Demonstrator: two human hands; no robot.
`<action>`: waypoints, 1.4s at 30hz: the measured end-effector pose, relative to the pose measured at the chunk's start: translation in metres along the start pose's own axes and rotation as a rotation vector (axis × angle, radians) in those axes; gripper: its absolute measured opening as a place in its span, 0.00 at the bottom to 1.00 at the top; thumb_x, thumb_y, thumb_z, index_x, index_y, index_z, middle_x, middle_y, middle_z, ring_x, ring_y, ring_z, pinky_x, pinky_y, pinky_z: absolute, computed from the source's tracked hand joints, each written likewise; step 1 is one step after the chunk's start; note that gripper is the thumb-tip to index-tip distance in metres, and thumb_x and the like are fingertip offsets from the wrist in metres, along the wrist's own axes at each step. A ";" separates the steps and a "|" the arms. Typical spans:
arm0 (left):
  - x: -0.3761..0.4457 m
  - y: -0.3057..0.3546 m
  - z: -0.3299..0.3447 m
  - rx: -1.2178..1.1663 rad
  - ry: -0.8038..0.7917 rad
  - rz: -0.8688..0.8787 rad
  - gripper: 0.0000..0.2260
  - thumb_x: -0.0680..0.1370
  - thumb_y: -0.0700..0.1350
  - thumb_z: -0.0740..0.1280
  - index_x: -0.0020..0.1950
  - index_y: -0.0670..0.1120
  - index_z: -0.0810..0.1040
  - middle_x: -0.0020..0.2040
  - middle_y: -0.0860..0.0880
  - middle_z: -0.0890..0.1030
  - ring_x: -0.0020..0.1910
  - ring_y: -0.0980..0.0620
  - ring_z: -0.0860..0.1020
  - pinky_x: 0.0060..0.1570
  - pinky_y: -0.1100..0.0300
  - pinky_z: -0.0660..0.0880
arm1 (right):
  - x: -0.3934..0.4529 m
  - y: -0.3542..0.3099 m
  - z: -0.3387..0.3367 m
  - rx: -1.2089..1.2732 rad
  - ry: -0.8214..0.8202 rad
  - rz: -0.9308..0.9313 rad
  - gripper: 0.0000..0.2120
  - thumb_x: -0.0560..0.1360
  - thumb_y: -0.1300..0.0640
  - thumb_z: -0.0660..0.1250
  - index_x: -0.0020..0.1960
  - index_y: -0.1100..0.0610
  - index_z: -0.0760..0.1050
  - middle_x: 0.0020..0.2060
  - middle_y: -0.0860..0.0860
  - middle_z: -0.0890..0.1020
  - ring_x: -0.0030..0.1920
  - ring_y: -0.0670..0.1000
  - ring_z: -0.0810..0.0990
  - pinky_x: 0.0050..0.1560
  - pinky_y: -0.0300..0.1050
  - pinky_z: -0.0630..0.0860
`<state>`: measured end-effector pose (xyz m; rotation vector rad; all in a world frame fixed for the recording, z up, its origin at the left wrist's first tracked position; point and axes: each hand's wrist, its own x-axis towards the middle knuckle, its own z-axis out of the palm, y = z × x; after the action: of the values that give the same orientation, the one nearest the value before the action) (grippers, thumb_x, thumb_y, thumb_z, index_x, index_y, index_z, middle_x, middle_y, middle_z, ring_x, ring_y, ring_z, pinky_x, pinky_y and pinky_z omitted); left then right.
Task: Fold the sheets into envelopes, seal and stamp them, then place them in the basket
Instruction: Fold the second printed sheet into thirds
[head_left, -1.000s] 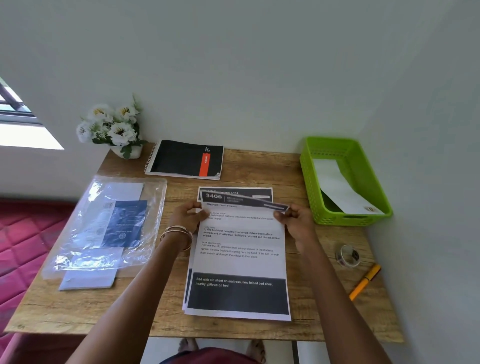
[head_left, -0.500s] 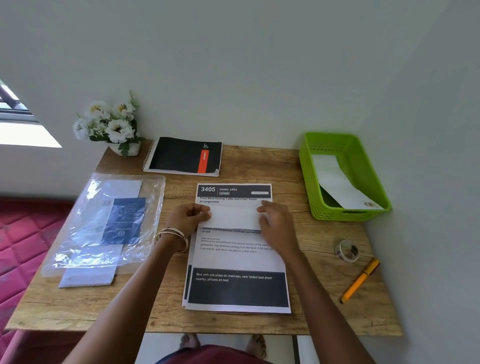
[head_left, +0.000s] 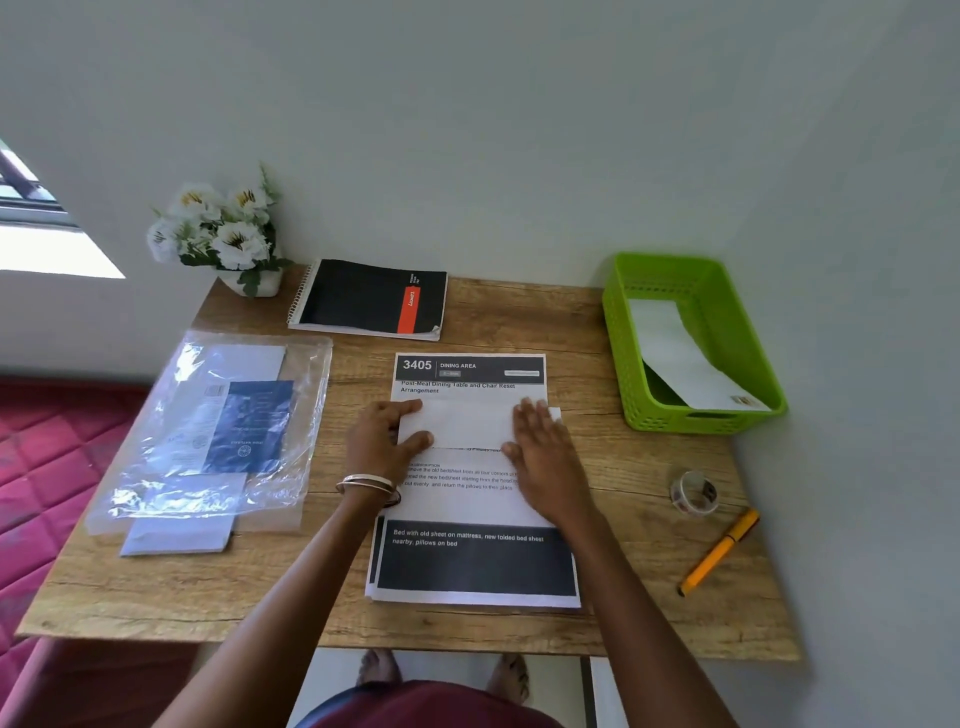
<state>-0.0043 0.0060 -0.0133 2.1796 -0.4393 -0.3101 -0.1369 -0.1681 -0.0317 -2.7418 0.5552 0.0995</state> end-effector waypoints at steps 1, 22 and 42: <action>-0.001 0.000 0.001 0.006 0.004 0.013 0.20 0.69 0.44 0.74 0.60 0.47 0.78 0.56 0.48 0.76 0.48 0.53 0.74 0.47 0.65 0.69 | -0.004 0.010 -0.001 -0.025 0.015 0.044 0.45 0.69 0.33 0.23 0.77 0.58 0.43 0.77 0.53 0.46 0.77 0.51 0.39 0.74 0.47 0.37; -0.023 0.002 0.008 0.526 -0.075 0.278 0.13 0.75 0.48 0.67 0.60 0.51 0.78 0.61 0.51 0.75 0.59 0.45 0.72 0.58 0.47 0.64 | -0.021 0.014 -0.022 0.162 0.206 0.162 0.24 0.78 0.55 0.63 0.72 0.59 0.64 0.73 0.58 0.65 0.73 0.59 0.61 0.71 0.53 0.58; -0.039 -0.003 0.021 0.586 -0.105 0.244 0.22 0.79 0.53 0.59 0.73 0.52 0.64 0.72 0.51 0.63 0.71 0.46 0.59 0.66 0.45 0.56 | -0.099 0.018 -0.056 1.425 0.079 0.609 0.07 0.73 0.68 0.68 0.51 0.62 0.77 0.35 0.55 0.83 0.30 0.48 0.78 0.28 0.38 0.75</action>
<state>-0.0465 0.0091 -0.0259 2.6421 -0.9404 -0.1721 -0.2351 -0.1664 0.0284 -1.1618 0.9561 -0.1952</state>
